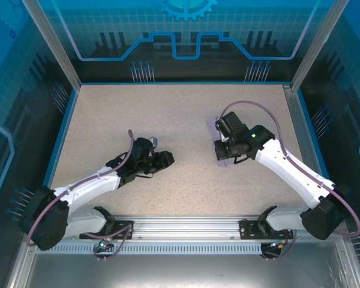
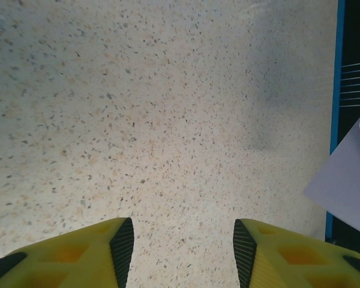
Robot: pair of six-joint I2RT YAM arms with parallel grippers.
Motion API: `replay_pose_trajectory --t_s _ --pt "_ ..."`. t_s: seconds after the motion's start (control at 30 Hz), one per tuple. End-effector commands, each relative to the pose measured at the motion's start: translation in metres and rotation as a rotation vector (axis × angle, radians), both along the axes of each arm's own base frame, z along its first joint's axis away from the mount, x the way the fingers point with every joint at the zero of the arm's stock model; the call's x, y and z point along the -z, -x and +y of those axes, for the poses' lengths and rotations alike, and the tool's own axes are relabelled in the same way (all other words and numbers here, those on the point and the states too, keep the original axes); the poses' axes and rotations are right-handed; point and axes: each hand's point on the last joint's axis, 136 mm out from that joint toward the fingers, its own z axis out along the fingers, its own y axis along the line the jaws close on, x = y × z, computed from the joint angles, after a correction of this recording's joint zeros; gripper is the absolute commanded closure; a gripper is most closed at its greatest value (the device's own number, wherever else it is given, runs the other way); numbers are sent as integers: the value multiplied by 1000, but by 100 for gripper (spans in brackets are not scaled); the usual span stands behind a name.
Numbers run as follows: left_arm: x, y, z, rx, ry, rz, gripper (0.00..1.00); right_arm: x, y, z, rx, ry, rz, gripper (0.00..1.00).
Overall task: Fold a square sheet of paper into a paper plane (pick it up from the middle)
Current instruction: Turn over the paper at the center of the table.
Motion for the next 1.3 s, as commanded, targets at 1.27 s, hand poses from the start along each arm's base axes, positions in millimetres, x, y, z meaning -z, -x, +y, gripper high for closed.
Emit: replay_pose_trajectory --t_s 1.27 --pt "12 7 54 -180 -53 27 38 131 -14 117 -173 355 283 83"
